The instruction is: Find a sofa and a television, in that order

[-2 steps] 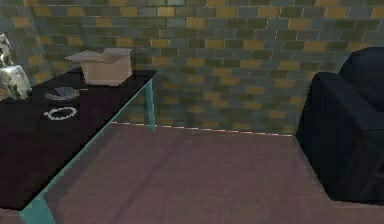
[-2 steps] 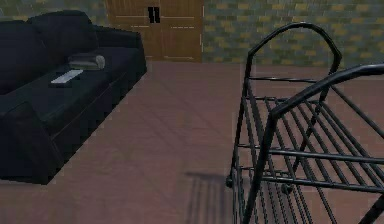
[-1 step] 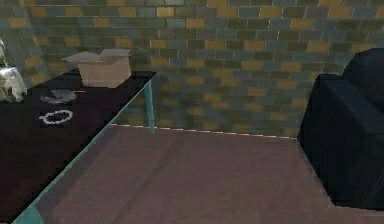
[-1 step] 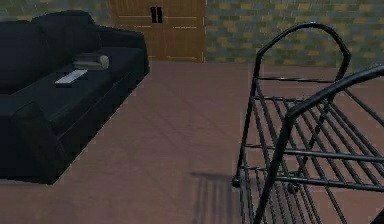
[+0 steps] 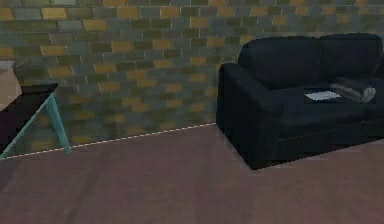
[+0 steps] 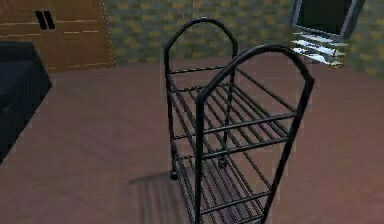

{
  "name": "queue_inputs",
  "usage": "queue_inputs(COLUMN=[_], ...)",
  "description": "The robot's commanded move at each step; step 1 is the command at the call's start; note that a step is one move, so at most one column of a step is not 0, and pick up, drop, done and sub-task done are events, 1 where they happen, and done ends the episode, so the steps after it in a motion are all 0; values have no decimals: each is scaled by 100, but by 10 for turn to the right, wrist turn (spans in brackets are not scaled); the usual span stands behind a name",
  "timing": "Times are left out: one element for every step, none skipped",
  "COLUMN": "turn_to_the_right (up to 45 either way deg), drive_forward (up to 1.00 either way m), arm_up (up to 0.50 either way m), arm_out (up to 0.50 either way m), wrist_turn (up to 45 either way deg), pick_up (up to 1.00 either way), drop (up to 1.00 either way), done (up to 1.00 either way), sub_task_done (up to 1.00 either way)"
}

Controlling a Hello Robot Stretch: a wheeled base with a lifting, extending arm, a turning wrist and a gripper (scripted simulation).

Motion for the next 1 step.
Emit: queue_inputs(turn_to_the_right=[0], drive_forward=[45], arm_up=[0], arm_out=[0], wrist_turn=[0], pick_up=[0], drop=[0], done=[0], sub_task_done=[0])
